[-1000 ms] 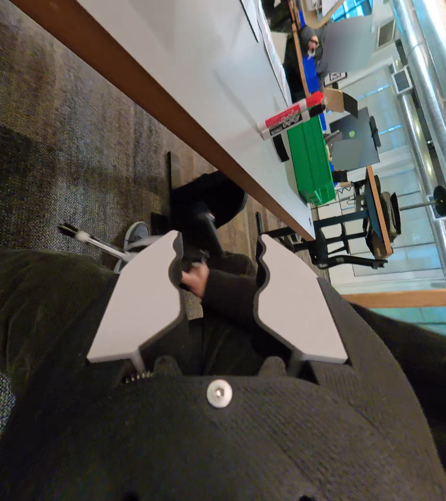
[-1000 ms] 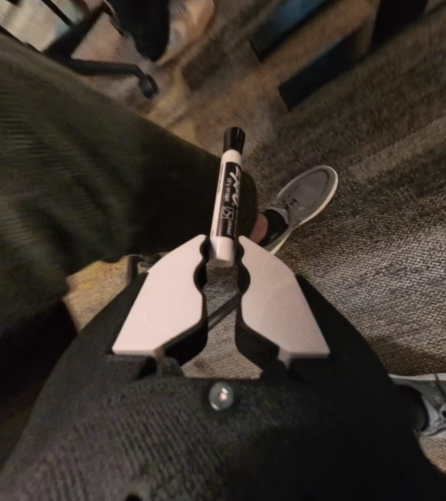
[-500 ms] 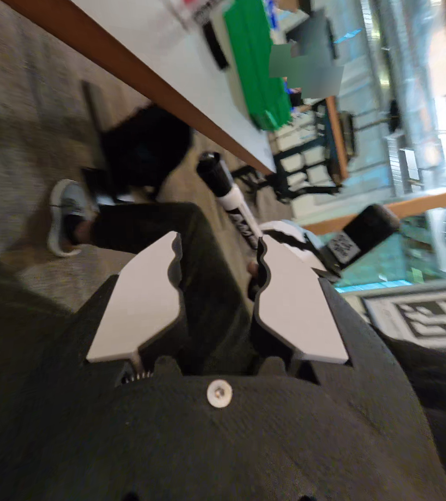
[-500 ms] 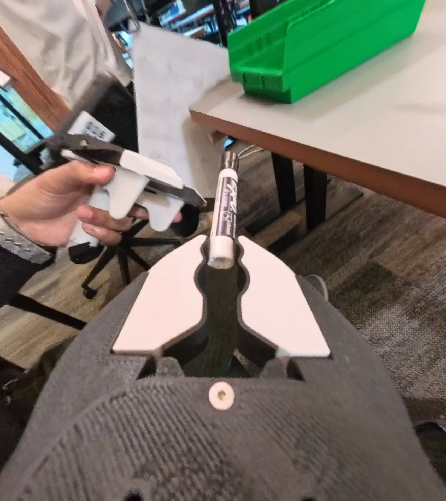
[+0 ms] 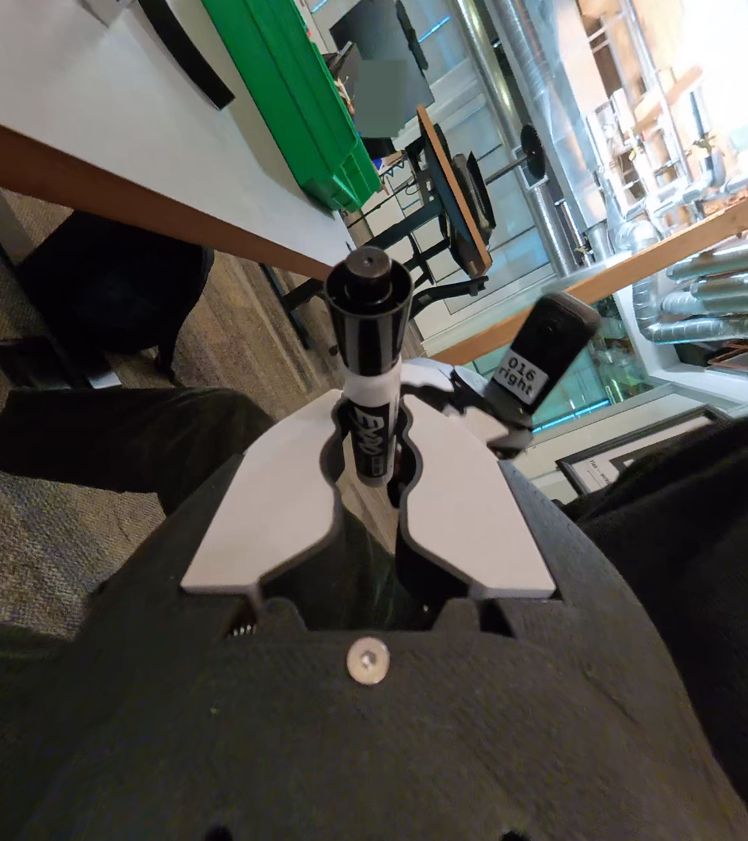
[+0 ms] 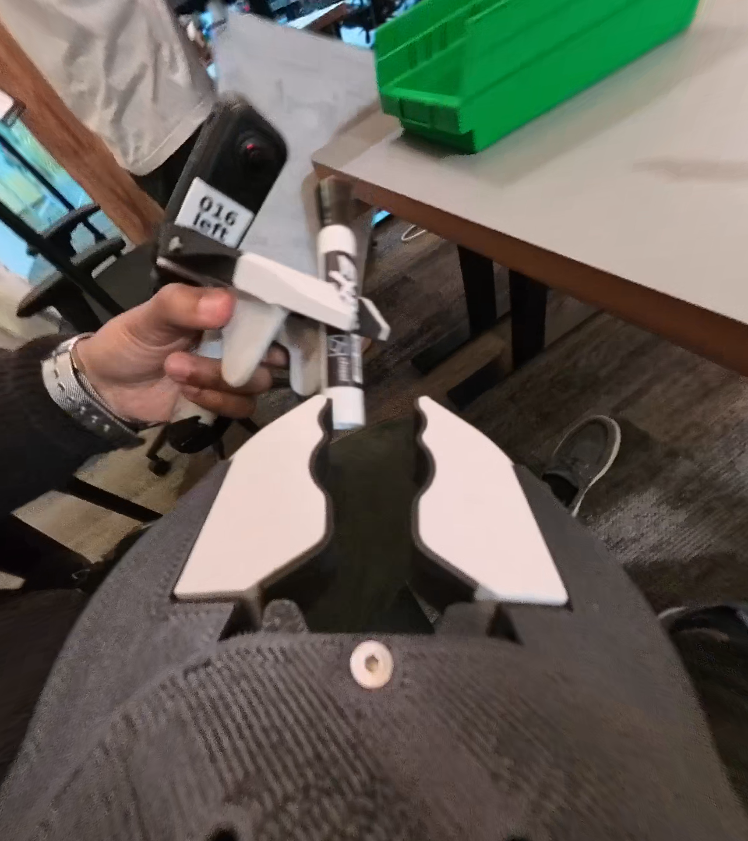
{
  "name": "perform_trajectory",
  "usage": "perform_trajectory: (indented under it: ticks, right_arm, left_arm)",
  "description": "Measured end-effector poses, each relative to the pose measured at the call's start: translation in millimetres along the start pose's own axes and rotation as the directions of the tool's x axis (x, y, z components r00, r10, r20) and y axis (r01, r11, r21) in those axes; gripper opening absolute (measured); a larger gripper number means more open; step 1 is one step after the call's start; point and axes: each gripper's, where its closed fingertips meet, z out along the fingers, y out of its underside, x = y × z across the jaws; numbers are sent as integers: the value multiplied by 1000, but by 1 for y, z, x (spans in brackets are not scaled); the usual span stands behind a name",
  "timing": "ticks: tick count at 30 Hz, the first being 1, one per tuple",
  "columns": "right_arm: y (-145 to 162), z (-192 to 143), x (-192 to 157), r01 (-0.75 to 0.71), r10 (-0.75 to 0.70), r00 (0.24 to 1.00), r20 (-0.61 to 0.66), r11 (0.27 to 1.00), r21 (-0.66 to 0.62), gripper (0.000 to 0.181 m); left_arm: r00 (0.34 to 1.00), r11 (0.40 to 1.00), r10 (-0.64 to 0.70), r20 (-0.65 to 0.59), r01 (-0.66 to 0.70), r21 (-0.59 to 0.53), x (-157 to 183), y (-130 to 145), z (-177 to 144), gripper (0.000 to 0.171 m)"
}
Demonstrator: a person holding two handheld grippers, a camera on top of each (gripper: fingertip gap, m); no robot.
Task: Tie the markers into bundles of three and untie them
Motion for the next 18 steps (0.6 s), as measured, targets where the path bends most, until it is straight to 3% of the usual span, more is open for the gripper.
perform_trajectory:
  ticks: [2, 4, 7, 10, 12, 14, 16, 18]
  right_arm:
    - [-2, -10, 27, -101, 101, 995, 2, 995, 21, 35]
    - [-2, -14, 51, -229, 225, 973, 56, 972, 58, 37]
    - [-5, -15, 78, -423, 398, 899, 183, 897, 129, 37]
    - [-32, -16, 98, -502, 445, 855, 265, 839, 209, 36]
    - [-60, -19, 102, -434, 371, 889, 268, 869, 237, 37]
    - [-92, -23, 107, -283, 236, 952, 193, 920, 271, 34]
    - [-123, -28, 120, -105, 94, 994, 53, 947, 304, 36]
    - [-143, -32, 140, 116, -82, 990, -112, 935, 336, 33]
  left_arm:
    - [996, 998, 62, 58, -62, 9, -17, -7, -2, 19]
    - [961, 978, 201, 189, -208, 18, -38, -21, -7, 19]
    - [840, 899, 414, 352, -438, -11, -57, -63, -1, 19]
    - [759, 846, 506, 411, -528, -66, -67, -109, 27, 20]
    - [767, 851, 498, 405, -523, -56, -67, -135, 47, 20]
    - [764, 841, 514, 390, -539, -52, -66, -155, 63, 21]
    - [687, 801, 573, 447, -585, -128, -81, -167, 71, 20]
    - [606, 744, 637, 477, -645, -175, -90, -176, 76, 21]
